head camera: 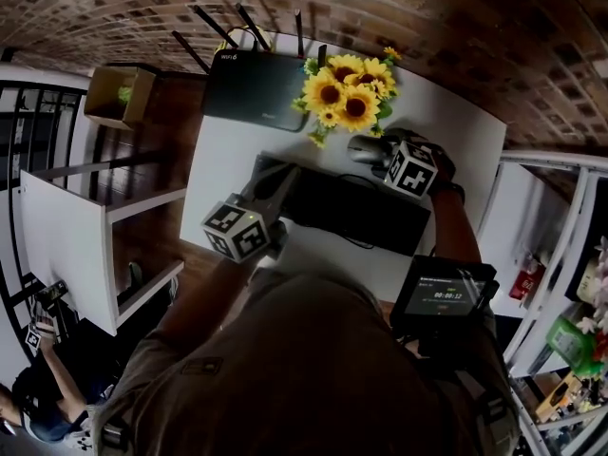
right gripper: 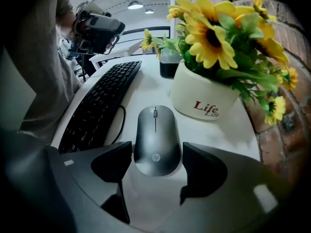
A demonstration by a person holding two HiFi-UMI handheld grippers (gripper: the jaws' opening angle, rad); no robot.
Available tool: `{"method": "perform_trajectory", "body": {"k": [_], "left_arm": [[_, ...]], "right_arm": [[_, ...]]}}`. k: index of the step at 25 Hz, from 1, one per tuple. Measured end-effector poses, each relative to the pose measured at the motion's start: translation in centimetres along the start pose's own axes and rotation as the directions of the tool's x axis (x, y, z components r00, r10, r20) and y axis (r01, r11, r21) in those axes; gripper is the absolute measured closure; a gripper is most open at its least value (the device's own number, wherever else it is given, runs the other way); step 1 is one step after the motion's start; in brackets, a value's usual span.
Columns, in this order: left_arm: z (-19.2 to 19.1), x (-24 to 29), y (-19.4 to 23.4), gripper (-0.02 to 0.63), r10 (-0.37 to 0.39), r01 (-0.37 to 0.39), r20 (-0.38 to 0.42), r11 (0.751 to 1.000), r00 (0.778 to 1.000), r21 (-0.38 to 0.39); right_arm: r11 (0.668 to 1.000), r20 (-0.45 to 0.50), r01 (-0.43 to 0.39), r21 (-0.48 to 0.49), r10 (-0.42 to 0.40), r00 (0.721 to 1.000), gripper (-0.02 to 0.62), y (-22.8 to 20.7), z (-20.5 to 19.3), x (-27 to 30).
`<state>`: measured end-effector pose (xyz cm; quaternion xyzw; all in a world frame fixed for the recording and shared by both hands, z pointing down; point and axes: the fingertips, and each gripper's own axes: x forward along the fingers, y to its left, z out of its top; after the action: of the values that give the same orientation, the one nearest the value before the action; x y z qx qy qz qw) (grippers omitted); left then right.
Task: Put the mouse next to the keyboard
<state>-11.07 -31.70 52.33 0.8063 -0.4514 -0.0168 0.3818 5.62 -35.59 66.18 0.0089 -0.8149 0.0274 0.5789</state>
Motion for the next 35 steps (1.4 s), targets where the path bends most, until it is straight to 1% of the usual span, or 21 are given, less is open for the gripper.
{"method": "perform_trajectory", "body": {"k": [3, 4, 6, 9, 11, 14, 17, 20, 23, 27, 29, 32, 35], "left_arm": [[-0.1, -0.2, 0.2, 0.606, 0.007, -0.007, -0.002, 1.000, 1.000, -0.003], [-0.2, -0.2, 0.1, 0.606, 0.009, -0.009, -0.003, 1.000, 1.000, -0.004], [-0.2, -0.2, 0.0, 0.606, 0.009, -0.009, -0.004, 1.000, 1.000, -0.006], [-0.3, -0.2, 0.0, 0.606, 0.006, -0.006, -0.005, 1.000, 1.000, -0.002], [-0.3, 0.0, -0.2, 0.606, 0.001, -0.001, -0.005, 1.000, 1.000, 0.000], [-0.4, 0.3, -0.6, 0.606, -0.012, 0.012, -0.009, 1.000, 1.000, 0.004], [-0.5, 0.6, -1.1, 0.606, -0.027, 0.028, -0.013, 1.000, 1.000, 0.009], [-0.4, 0.9, -1.7, 0.606, -0.041, 0.041, -0.013, 0.999, 0.999, 0.008], [-0.4, 0.7, -1.8, 0.606, -0.044, 0.044, -0.011, 0.999, 0.999, 0.016], [-0.5, 0.3, -1.3, 0.606, -0.031, 0.031, -0.017, 0.999, 0.999, 0.019], [-0.6, 0.1, -1.3, 0.606, -0.027, 0.027, -0.015, 1.000, 1.000, 0.016], [-0.6, 0.0, -1.3, 0.606, -0.027, 0.028, -0.012, 1.000, 1.000, 0.014], [-0.6, 0.0, -1.4, 0.606, -0.032, 0.032, -0.011, 0.999, 0.999, 0.015]], "right_arm": [[0.999, 0.003, -0.045, -0.019, 0.045, 0.999, 0.285, 0.1, 0.0, 0.0], [0.998, 0.003, -0.052, -0.020, 0.052, 0.999, 0.287, 0.0, 0.0, 0.0], [0.998, 0.014, -0.056, 0.007, 0.056, 0.998, 0.290, 0.0, 0.1, 0.0], [0.992, 0.054, -0.051, 0.119, 0.044, 0.998, 0.291, 0.3, 0.2, -0.1], [0.980, 0.066, -0.024, 0.198, 0.011, 0.998, 0.293, 0.6, 0.1, -0.6], [0.957, 0.039, 0.043, 0.288, -0.056, 0.998, 0.293, 0.7, -1.0, -0.7], [0.935, 0.009, 0.084, 0.346, -0.092, 0.996, 0.291, 0.9, -1.9, -0.6], [0.935, -0.009, 0.114, 0.337, -0.118, 0.993, 0.285, 1.0, -2.0, -0.7], [0.953, -0.030, 0.147, 0.264, -0.144, 0.989, 0.262, 0.8, -1.8, -0.9], [0.967, -0.027, 0.122, 0.225, -0.119, 0.993, 0.266, 0.8, -1.6, -0.6], [0.970, -0.021, 0.112, 0.215, -0.110, 0.994, 0.285, 0.9, -1.6, -0.5], [0.962, -0.007, 0.112, 0.250, -0.114, 0.993, 0.291, 1.0, -1.4, -0.7], [0.948, 0.027, 0.126, 0.294, -0.140, 0.990, 0.295, 0.7, -1.0, -1.0]]}}
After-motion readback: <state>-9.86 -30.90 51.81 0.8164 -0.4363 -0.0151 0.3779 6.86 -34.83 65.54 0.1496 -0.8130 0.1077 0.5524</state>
